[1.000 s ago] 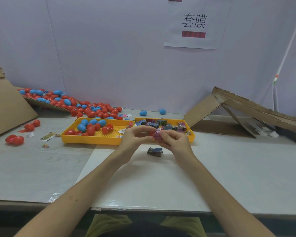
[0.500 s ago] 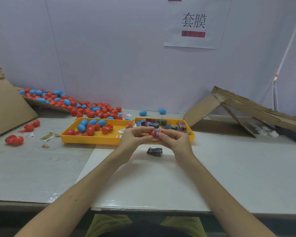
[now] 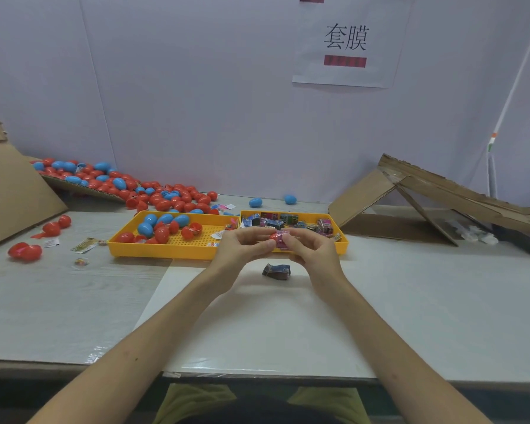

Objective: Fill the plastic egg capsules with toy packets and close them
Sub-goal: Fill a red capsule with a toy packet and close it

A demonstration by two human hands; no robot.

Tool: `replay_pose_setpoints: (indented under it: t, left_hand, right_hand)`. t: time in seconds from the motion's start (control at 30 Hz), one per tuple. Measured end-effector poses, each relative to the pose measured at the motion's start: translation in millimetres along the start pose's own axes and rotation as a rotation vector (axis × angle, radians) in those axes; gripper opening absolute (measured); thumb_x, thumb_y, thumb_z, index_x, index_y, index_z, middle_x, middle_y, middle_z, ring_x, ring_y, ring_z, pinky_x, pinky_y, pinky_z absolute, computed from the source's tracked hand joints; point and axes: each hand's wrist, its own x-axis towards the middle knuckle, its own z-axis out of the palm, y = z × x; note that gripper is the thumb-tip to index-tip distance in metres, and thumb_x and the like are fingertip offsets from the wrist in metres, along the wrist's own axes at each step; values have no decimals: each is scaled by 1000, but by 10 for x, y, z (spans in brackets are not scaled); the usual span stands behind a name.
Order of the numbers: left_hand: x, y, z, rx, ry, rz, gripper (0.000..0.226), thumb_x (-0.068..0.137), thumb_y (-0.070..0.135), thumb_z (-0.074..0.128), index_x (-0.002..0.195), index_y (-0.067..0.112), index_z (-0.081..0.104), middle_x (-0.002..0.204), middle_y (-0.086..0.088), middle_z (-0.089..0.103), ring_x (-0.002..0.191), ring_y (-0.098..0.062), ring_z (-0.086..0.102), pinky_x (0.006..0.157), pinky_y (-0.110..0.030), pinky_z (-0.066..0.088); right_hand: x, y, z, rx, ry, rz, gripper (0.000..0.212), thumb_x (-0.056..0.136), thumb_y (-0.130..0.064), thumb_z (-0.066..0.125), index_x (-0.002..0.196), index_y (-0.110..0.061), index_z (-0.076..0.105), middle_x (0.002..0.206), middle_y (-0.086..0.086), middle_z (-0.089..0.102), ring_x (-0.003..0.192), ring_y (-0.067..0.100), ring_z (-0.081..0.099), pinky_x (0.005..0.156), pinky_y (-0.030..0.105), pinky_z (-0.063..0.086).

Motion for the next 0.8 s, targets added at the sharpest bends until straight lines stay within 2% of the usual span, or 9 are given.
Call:
replay_pose_setpoints:
  t: [0.1,0.2,0.3,0.4,0.5,0.6,0.7,0.77,0.8]
  left_hand:
    - [11,-2,13,27,54,8,22,91,15,73,112,21,73,98,-5,79,88,-17,74,78,-28,60]
    - [24,-61,-27,430,95,118,22,92,20,74,112,30,72,104,5,76,93,-12,72,80,-26,59]
    - [-5,-174,-21,856,-111,203,36,90,28,76,125,29,68,120,13,69,106,-4,63,89,-19,50]
    - [-13,-261,16,1141,-267,264,36,92,33,72,127,27,69,118,8,69,107,-10,59,91,-29,47]
    - [0,-262,-17,1106,-231,285,29,91,29,73,120,23,72,109,3,69,101,-12,59,88,-32,47]
    - [7,-256,-56,1051,-220,254,37,89,26,77,125,23,69,112,6,68,100,-9,61,79,-12,45]
    - [15,-250,-68,946,-238,193,44,87,18,77,129,25,63,110,10,66,99,-3,62,76,-7,45]
    - [16,-246,-79,928,-259,155,48,88,13,72,132,27,59,110,12,65,102,-1,61,78,-8,46]
    - [23,-246,-85,935,-264,140,49,88,11,70,133,28,57,110,13,64,103,-1,61,78,-9,47]
  right_hand:
    - [15,-52,-33,184,55,90,22,94,-19,68,112,-8,73,108,8,77,99,18,72,79,27,54]
    - [64,-92,-176,472,158,176,16,93,-9,67,108,-10,69,105,9,75,95,20,72,76,24,55]
    - [78,-108,-217,522,111,256,13,93,-9,67,105,-12,64,101,8,75,90,22,75,68,23,59]
    - [118,-162,-168,364,-26,390,22,93,-20,68,113,-11,65,100,6,76,87,17,75,68,22,58]
    - [358,-407,-153,207,-117,404,24,96,-18,63,116,-6,65,94,6,77,82,13,74,73,22,56]
    - [775,-857,-314,452,70,214,36,103,-12,50,137,-1,54,87,5,75,74,12,72,70,23,57]
    - [1089,-1148,-724,799,279,98,56,107,-24,44,156,-5,23,135,24,58,116,31,64,99,38,52]
    - [1059,-1067,-847,661,262,189,64,108,-30,41,158,-6,9,153,29,37,133,43,50,112,50,40]
    - [991,-935,-831,467,257,241,58,108,-28,41,156,-5,19,150,28,41,130,42,52,110,49,42]
